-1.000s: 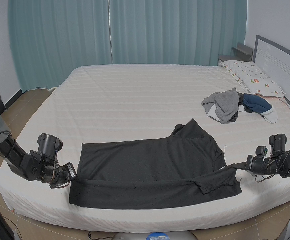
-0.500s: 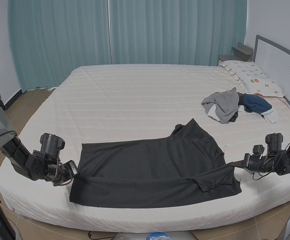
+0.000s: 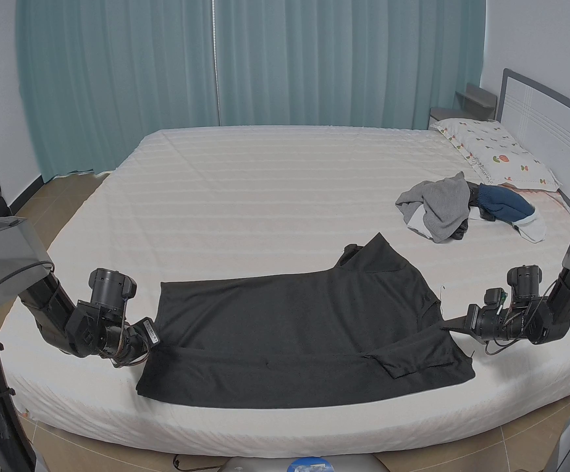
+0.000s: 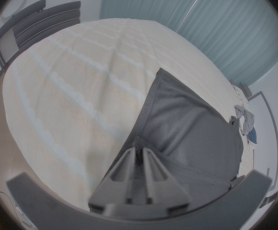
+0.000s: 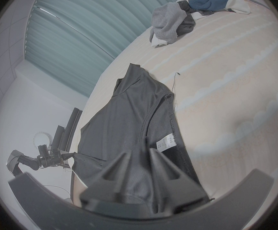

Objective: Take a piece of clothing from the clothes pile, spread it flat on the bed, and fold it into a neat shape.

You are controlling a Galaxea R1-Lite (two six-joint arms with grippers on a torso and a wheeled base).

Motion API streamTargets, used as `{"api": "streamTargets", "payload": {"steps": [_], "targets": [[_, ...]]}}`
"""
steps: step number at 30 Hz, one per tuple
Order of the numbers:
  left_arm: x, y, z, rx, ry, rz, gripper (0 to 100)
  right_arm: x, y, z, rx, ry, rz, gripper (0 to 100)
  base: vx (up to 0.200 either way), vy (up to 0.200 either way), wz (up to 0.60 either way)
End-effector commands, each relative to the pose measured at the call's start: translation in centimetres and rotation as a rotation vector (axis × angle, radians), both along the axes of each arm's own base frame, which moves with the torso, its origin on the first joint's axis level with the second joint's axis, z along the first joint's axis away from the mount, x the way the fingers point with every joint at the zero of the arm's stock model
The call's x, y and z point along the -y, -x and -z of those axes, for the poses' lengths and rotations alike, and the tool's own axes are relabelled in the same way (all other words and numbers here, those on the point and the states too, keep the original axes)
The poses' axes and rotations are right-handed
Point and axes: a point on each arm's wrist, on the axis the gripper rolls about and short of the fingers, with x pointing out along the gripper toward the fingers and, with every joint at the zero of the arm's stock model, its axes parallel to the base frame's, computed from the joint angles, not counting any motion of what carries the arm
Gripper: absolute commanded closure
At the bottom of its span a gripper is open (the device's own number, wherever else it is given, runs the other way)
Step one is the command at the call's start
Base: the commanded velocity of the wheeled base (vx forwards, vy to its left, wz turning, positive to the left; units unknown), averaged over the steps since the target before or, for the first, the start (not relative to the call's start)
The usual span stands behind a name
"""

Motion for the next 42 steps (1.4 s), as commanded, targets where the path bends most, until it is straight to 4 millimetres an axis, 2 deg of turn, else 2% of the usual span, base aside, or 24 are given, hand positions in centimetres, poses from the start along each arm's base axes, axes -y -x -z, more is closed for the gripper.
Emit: {"api": "streamTargets", "payload": {"steps": [1, 5, 8, 11, 14, 15, 18, 20, 21, 26, 30, 42], "targets": [[0.1, -0.3, 0.3, -0.005, 0.006, -0.006, 0, -0.2, -0.3, 0.7, -0.014, -0.004, -0.004, 0, 0.0, 0.0, 0.0], [0.1, -0.7, 0.0, 0.012, 0.038, -0.044, 0, -0.2, -0.3, 0.0, -0.021, -0.034, 0.028, 0, 0.0, 0.0, 0.0], [-0.1, -0.8, -0.3, 0.02, 0.053, -0.055, 0, -0.3, 0.3, -2.4, -0.004, -0.082, 0.071, 0, 0.0, 0.0, 0.0], [-0.6, -0.8, -0.5, 0.027, 0.06, -0.068, 0, -1.0, 1.9, -4.3, -0.015, -0.126, 0.094, 0, 0.0, 0.0, 0.0], [-1.0, -0.5, -0.8, 0.028, 0.084, -0.062, 0, -1.6, 3.3, -5.2, -0.04, -0.149, 0.125, 0, 0.0, 0.0, 0.0], [-1.1, -0.3, -1.1, 0.023, 0.133, -0.032, 0, -2.2, 4.3, -5.6, -0.067, -0.155, 0.154, 0, 0.0, 0.0, 0.0], [-1.4, 0.1, -1.4, 0.017, 0.196, -0.002, 0, -3.1, 5.5, -5.6, -0.11, -0.153, 0.196, 0, 0.0, 0.0, 0.0], [-2.3, 0.5, -1.5, 0.008, 0.258, 0.012, 0, -4.6, 6.9, -5.5, -0.159, -0.142, 0.25, 0, 0.0, 0.0, 0.0], [-2.3, 0.5, -1.5, 0.008, 0.258, 0.012, 0, -4.6, 6.9, -5.5, -0.159, -0.142, 0.25, 0, 0.0, 0.0, 0.0], [-4.2, 0.5, -1.5, -0.003, 0.381, -0.039, 0, -7.4, 8.4, -4.6, -0.256, -0.157, 0.269, 0, 0.0, 0.0, 0.0], [-5.0, 0.5, -1.2, -0.006, 0.395, -0.056, 0, -8.0, 8.2, -3.6, -0.275, -0.116, 0.289, 0, 0.0, 0.0, 0.0], [-5.0, 0.6, -1.1, -0.013, 0.396, -0.056, 0, -8.6, 6.5, 0.0, -0.262, -0.077, 0.341, 0, 0.0, 0.0, 0.0]]}}
